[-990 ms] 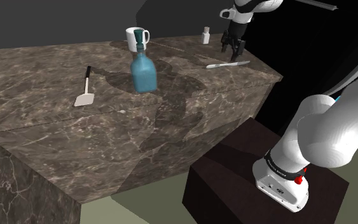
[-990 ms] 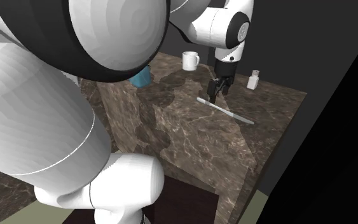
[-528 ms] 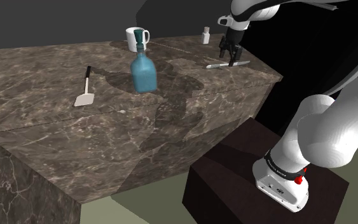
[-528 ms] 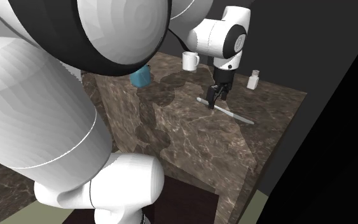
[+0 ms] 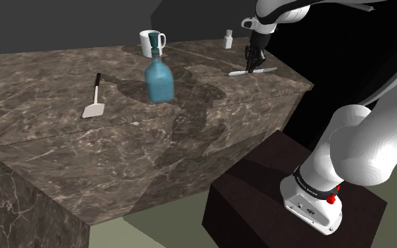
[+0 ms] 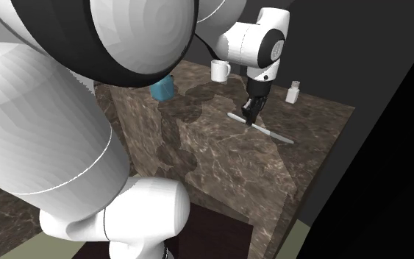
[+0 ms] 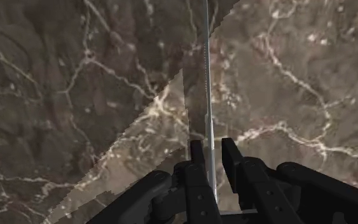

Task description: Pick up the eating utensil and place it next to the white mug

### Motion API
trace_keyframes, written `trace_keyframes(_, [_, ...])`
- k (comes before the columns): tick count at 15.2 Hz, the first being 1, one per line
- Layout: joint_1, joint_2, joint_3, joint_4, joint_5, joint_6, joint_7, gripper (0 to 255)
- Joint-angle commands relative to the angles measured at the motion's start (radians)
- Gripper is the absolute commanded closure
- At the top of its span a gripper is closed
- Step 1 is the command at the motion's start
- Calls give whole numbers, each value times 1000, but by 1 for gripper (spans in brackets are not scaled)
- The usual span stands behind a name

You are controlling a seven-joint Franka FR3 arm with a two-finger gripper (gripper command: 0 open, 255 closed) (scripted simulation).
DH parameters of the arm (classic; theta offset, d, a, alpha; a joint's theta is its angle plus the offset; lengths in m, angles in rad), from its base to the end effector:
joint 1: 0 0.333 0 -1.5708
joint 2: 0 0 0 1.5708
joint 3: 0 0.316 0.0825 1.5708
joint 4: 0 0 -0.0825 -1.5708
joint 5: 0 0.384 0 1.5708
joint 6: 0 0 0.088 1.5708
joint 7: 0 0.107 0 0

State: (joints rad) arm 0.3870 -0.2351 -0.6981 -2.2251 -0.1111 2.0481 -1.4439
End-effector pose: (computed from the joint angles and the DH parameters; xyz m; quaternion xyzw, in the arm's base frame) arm 0.4636 -0.1668 0.4487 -0.8259 -0.5631 -0.0223 0.0134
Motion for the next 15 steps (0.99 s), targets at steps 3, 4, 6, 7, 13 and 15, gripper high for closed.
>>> trace_keyframes(3, [0,0,0,0,0,0,0,255])
trace_keyframes(4, [0,0,0,0,0,0,0,255])
trace_keyframes(6, [0,0,0,0,0,0,0,255])
trace_keyframes(7, [0,0,0,0,0,0,0,255])
trace_keyframes(13, [-1,-27,16,60,-11,-83,14,255])
trace_keyframes(15, [-1,-34,21,81,-13,-110,17,255])
